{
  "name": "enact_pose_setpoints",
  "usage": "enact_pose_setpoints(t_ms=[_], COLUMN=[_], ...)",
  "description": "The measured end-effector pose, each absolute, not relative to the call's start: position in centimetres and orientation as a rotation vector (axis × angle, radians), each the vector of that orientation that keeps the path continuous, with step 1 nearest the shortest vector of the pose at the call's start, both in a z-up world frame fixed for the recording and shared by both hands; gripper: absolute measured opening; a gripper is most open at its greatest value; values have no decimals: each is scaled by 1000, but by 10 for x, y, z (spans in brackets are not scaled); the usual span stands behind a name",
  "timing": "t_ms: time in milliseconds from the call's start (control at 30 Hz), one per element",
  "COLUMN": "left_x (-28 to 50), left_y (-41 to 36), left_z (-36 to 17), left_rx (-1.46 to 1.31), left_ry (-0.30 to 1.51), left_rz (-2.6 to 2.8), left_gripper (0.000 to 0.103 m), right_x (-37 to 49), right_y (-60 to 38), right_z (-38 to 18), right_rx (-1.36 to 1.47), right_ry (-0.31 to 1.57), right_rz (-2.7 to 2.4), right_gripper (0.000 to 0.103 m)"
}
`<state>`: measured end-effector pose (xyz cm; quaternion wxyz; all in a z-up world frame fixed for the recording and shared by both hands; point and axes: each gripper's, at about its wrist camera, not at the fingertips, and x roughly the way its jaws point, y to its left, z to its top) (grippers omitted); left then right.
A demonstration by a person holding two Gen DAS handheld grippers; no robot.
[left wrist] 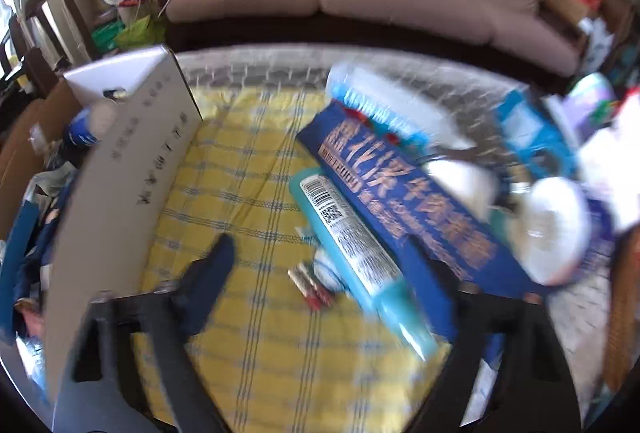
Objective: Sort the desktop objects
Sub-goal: 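Grasp the teal spray bottle with the left gripper and lift it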
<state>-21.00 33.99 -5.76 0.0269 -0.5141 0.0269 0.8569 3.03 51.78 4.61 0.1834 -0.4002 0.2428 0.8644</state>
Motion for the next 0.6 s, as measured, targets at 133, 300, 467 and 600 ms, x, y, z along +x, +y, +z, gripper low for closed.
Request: enact_pose_setpoints(t_ms=[133,300,467,600], left_x=[-222,-219,-190,-122], left_y=[335,342,325,299], left_z=[-84,-95,-87,-67], left_rx=[-1674,-1685,-1671,-1563], left_ry=[-51,-36,10,225], left_rz=[2626,2534,2488,2472], left_gripper=[66,46,30,30], right_x=[32,33,36,39], right_y=[526,538,536,536], right_z=[55,59,62,57], right_rx=[-1090,-1089,-1081,-1086], right_ry=[661,718,754,783], right_rz=[2431,2453,2474,2455], right_gripper=[85,85,85,85])
